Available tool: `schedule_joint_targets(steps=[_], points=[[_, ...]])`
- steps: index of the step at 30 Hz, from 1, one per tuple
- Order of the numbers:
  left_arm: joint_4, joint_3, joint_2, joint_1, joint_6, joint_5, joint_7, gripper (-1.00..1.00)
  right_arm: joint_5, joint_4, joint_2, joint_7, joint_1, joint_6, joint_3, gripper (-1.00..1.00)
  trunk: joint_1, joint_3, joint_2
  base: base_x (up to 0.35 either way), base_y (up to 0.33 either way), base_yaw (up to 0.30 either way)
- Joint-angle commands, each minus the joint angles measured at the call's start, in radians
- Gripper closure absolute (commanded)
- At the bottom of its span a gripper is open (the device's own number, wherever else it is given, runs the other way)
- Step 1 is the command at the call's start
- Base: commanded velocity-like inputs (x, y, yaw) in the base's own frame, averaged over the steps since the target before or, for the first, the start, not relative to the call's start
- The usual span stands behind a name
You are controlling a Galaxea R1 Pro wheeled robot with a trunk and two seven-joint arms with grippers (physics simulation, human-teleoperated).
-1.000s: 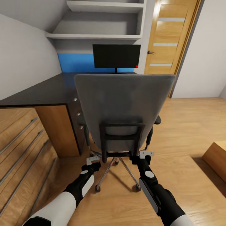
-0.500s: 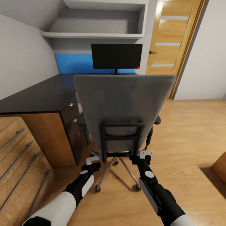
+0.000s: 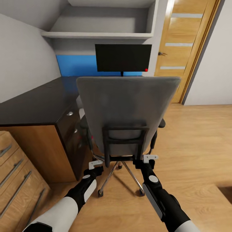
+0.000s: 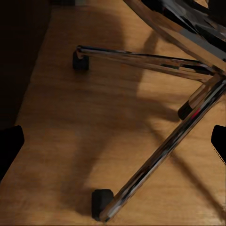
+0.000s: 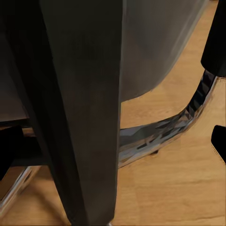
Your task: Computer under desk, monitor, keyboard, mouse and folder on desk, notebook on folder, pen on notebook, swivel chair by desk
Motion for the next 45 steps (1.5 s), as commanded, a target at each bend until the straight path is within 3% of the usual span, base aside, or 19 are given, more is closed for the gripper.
schedule_joint_targets(steps=[1,45], points=[[-0.001,-0.008,0.001,0.0,0.003,0.008,0.008,-1.0,0.001,-0.003,-0.001,-0.006,-0.001,0.004,0.002,-1.0,0.0,-0.001,0.0,0.33,0.0,0.016],[-0.001,-0.009,0.001,0.0,0.002,0.007,0.008,-1.0,0.002,-0.003,-0.002,-0.005,0.014,0.004,0.001,-1.0,0.0,-0.001,0.0,0.33,0.0,0.001]])
